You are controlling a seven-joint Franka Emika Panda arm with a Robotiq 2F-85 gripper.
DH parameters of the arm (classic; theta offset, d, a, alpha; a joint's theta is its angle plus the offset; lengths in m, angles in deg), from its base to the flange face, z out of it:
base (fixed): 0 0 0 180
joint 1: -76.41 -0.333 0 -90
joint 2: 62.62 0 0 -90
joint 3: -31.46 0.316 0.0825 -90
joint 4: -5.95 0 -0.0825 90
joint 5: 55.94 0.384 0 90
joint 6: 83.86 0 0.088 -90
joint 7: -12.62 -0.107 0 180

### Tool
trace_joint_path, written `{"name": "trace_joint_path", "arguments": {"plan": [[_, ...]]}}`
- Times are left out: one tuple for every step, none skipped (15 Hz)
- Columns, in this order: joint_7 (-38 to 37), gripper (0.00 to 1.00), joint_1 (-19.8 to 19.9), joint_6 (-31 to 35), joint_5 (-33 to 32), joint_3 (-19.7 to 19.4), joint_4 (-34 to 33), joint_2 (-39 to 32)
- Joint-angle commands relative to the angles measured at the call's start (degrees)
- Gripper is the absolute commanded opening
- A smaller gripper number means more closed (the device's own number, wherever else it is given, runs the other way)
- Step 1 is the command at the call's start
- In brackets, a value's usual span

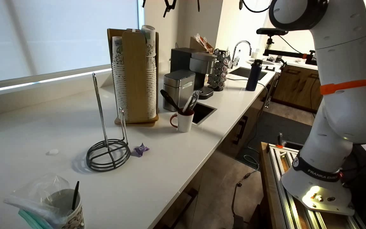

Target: Put the cup on the left, on one of the stacks

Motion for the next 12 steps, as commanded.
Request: {"name": "trace_joint_path", "arguments": {"plan": [[-1.57, 1.0, 0.28, -1.16, 0.79, 0.08, -1.08, -0.41], [-2.08, 1.0, 0.09, -1.16, 0.65, 0.04, -0.98, -0.1], [-3.78, 1.0, -0.3, -1.31, 0.29, -0.22, -0.78, 0.43], [-4.75, 1.0, -0.68, -2.77, -0.22, -0.33, -0.65, 0.87], [-4.98, 1.0, -1.13, -5.08, -1.28, -0.48, -0.53, 1.11], [-5.24, 1.0, -1.29, -6.89, -1.73, -0.5, -0.54, 1.18], [-5.73, 1.0, -1.5, -9.31, -2.37, -0.68, -0.61, 1.09], [-5.91, 1.0, -1.47, -11.93, -2.46, -0.64, -0.86, 1.0], [-6.46, 1.0, -1.6, -14.19, -2.89, -0.81, -1.0, 0.78], [-7.11, 1.0, -1.59, -15.78, -3.03, -0.93, -1.25, 0.47], [-7.3, 1.0, -1.33, -16.34, -2.67, -0.81, -1.56, 0.02], [-7.13, 1.0, -0.9, -15.22, -1.83, -0.54, -1.74, -0.26]]}}
